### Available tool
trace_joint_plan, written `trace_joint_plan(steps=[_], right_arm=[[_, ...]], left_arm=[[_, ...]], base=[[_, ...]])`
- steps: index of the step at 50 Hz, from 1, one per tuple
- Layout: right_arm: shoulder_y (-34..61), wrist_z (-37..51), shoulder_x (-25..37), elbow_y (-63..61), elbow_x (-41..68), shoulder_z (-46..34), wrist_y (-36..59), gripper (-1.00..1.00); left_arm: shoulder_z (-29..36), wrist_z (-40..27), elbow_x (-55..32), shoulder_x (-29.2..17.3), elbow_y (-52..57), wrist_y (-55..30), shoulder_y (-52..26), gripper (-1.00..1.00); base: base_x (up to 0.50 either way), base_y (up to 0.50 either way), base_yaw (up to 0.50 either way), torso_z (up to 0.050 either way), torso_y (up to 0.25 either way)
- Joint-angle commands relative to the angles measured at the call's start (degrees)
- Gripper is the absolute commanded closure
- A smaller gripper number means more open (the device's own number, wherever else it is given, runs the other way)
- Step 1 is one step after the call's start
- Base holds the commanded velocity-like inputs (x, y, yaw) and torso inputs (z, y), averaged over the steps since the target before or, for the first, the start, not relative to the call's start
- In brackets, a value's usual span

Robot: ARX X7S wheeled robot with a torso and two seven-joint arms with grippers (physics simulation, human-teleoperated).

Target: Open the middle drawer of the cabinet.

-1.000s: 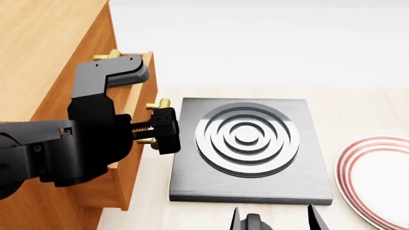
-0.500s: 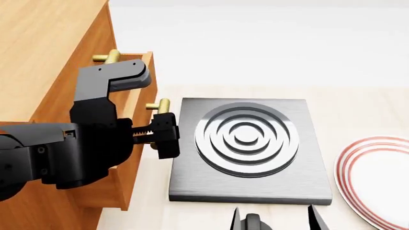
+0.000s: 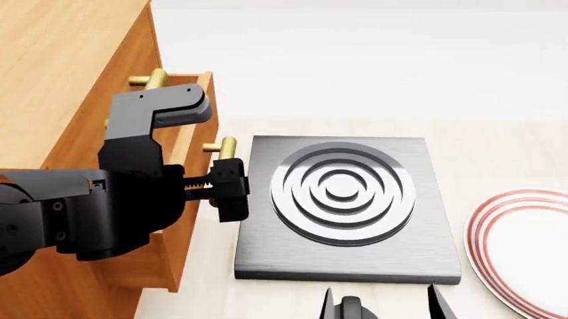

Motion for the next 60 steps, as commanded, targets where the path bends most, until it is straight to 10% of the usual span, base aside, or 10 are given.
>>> trace_joint_plan(steps=[1,60], right_arm=[[-0.1,0.1,0.1,-0.3,-0.1,0.0,0.0,-1.0],[0.0,0.5,0.6,0.0,0.1,-0.3,-0.6,-1.0]], left_arm=[[2.3,-0.1,-3.9,0.0,-0.2,0.8,4.3,-1.0],[2.7,5.9,-3.5,5.6,2.6,0.9,3.9,-1.0]], base=[[0.0,0.0,0.0,0.0,0.0],[0.0,0.0,0.0,0.0,-0.006]])
